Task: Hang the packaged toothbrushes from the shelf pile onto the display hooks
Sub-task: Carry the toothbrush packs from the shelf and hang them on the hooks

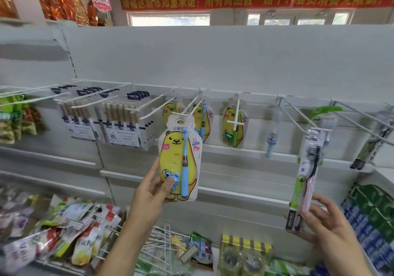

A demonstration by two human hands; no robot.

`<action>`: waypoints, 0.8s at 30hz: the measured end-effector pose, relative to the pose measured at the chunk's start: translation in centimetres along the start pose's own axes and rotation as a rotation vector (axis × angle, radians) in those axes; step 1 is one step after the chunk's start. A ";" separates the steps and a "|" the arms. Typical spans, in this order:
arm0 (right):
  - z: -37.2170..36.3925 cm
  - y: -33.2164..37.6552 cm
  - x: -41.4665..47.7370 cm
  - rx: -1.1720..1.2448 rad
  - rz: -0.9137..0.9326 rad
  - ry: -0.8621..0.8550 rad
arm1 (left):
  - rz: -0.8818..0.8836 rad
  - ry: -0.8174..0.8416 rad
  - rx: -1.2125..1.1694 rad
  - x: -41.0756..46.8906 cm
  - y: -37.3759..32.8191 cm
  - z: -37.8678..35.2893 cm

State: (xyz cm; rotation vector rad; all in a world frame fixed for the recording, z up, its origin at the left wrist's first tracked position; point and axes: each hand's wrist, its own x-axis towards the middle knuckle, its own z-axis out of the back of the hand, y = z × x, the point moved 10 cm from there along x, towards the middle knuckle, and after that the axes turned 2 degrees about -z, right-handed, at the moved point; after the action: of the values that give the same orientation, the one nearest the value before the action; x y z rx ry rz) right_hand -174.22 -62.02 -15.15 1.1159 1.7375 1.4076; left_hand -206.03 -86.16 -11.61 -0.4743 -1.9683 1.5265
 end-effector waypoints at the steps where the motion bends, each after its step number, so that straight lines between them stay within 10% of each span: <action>1: 0.1 0.2 -0.1 -0.006 0.004 -0.005 | -0.005 0.005 0.009 0.3 0.0 0.0; 24: 5.8 4.1 -2.7 -0.031 0.054 -0.141 | -0.039 -0.062 0.021 -0.3 0.5 -1.9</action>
State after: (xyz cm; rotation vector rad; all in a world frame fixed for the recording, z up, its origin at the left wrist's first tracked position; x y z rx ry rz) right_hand -167.03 -61.60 -12.55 1.2229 1.5921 1.3488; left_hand -204.63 -84.78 -11.85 -0.3824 -1.9948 1.5531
